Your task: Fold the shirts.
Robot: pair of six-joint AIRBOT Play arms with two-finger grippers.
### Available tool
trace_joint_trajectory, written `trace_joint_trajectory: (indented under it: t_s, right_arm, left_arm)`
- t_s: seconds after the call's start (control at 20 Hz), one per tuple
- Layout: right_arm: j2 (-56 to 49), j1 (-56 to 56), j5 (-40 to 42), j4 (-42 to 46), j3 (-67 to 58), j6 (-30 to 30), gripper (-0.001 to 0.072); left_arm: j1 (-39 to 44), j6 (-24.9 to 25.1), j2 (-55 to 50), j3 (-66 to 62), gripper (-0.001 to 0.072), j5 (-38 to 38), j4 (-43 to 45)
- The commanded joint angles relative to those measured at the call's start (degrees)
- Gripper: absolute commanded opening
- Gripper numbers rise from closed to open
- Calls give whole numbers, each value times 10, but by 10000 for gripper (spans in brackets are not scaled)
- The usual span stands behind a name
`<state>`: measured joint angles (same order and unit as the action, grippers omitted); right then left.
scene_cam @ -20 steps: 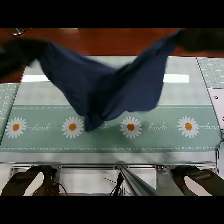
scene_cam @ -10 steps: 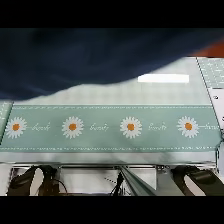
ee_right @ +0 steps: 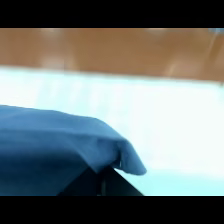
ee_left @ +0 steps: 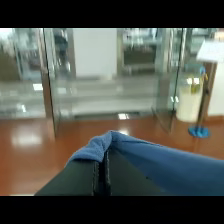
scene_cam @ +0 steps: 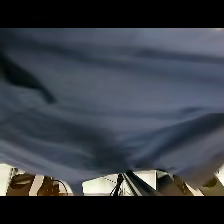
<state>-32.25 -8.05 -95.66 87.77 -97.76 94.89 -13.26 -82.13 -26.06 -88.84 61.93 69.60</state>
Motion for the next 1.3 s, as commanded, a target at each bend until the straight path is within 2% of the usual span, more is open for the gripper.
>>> trace_joint_trajectory:
  t_s: [0.0, 0.1, 0.2, 0.25, 0.4, 0.5, 0.65, 0.7, 0.75, 0.8, 0.85, 0.9, 1.1, 1.2, 1.25]
  right_arm:
    - [5, 0, 59, -61, 188, 4, 29]
    - [-12, 0, 167, -35, 309, 10, 29]
    - [-67, 0, 274, -7, 382, 25, 29]
    - [-108, 0, 315, -1, 390, 26, 29]
    - [-265, 35, 430, -24, 353, 26, 29]
    - [-379, 79, 453, -72, 289, 24, 29]
    - [-508, 122, 451, -234, 197, -42, 30]
    - [-533, 130, 451, -277, 179, -46, 57]
    - [-554, 138, 443, -313, 164, -48, 385]
    - [-572, 146, 422, -332, 150, -49, 637]
    - [-581, 156, 393, -334, 136, -49, 635]
    - [-582, 170, 363, -332, 128, -54, 635]
    - [-539, 259, 212, -301, 115, -120, 629]
    - [-501, 285, 160, -150, 128, -81, 624]
    - [-473, 292, 158, -94, 154, -62, 624]
  left_arm:
    - [11, -39, -21, 161, 19, -7, -59]
    - [14, -35, -58, 270, 19, -68, -100]
    - [35, 11, -122, 344, 19, -142, -134]
    - [52, 29, -165, 355, 19, -172, -138]
    - [94, 35, -307, 324, 19, -268, -142]
    - [108, 34, -395, 276, 18, -296, -150]
    - [120, 34, -495, 207, 19, -259, -191]
    - [122, 34, -515, 194, 19, -245, -205]
    - [123, 34, -531, 184, 24, -231, -220]
    - [122, 34, -539, 180, 155, -212, -226]
    - [118, 34, -541, 178, 518, -196, -226]
    - [108, 30, -540, 175, 707, -163, -225]
    - [6, 41, -534, 158, 705, 65, -153]
    - [-54, 57, -520, 182, 704, 129, -138]
    - [-79, 60, -506, 206, 705, 145, -139]
